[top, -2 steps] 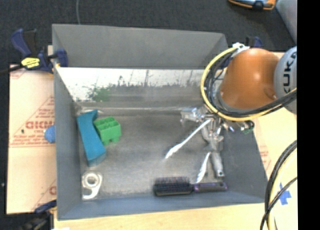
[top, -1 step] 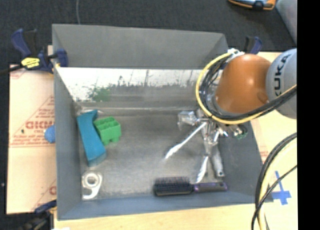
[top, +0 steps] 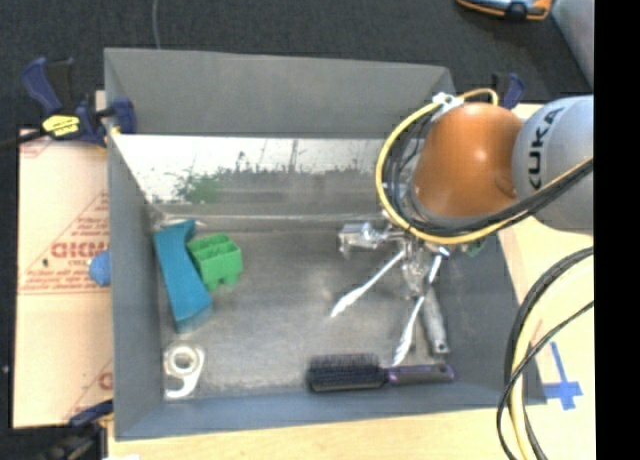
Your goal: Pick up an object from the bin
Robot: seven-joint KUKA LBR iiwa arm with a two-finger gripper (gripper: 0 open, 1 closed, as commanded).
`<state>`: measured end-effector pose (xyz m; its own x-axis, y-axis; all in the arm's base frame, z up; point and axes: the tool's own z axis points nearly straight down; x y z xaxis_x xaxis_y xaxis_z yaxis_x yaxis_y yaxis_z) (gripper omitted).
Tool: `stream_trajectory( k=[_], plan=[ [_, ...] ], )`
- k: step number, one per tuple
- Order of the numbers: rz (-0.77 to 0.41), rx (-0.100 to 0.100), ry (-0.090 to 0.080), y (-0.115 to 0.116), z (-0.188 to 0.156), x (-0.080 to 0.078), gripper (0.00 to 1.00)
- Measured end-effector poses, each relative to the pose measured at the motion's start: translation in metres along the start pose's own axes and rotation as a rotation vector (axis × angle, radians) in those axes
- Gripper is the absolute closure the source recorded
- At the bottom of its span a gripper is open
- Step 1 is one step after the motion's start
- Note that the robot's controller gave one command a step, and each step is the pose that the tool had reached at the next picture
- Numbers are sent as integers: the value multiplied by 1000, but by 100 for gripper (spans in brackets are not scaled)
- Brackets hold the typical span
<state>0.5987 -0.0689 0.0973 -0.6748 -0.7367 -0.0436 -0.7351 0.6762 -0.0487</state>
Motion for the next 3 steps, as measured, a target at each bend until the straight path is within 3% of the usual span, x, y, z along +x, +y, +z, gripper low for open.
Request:
stream_trajectory(
  k=[1, 2, 3],
  plan=[
    [235, -3, 0, 2, 8, 15, 0],
    [149, 2, -3, -11, 20, 4, 0],
    [291, 0, -4, -9, -3, 7, 0]
  ],
)
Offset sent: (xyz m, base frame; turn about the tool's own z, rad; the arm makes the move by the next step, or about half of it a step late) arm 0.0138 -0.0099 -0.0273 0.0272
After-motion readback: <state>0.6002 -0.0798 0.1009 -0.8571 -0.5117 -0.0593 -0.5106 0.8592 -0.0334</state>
